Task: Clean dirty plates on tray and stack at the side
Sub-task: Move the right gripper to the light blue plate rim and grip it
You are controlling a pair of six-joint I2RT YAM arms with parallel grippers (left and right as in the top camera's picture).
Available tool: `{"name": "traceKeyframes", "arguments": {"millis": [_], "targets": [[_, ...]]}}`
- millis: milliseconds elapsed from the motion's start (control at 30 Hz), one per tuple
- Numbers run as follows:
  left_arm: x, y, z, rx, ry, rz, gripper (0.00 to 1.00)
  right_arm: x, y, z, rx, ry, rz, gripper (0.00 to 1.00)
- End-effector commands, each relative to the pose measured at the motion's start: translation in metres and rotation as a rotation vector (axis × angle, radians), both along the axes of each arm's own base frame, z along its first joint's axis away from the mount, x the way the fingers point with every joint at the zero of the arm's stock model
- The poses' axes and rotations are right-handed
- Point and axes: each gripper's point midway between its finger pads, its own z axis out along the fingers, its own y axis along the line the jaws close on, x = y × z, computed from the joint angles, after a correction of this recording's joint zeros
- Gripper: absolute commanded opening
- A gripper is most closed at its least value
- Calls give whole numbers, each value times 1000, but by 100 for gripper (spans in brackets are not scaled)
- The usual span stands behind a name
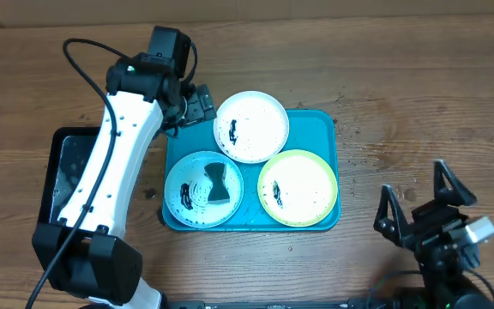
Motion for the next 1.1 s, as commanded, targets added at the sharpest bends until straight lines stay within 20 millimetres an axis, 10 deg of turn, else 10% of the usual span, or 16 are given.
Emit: {"name": "traceKeyframes", "arguments": {"millis": [0, 233, 567, 767, 933, 1067], "targets": [[2, 4, 7, -10, -21, 26, 100, -9, 15, 33, -164, 84, 18, 100], [5, 4, 8, -13, -34, 26, 100, 31, 10, 39, -295, 652, 12, 100], [4, 3, 7, -17, -29, 21, 100, 74, 85, 51, -166, 878, 633, 98], [5, 20, 7, -20, -21, 66, 93, 123, 108, -38, -140, 1234, 464, 63], [2, 42, 5, -57, 5, 129, 76, 125, 154, -97, -257, 1388, 372, 49], [1, 49, 5, -84, 17, 152, 90, 127, 190, -153, -308, 1513, 279, 43]]}}
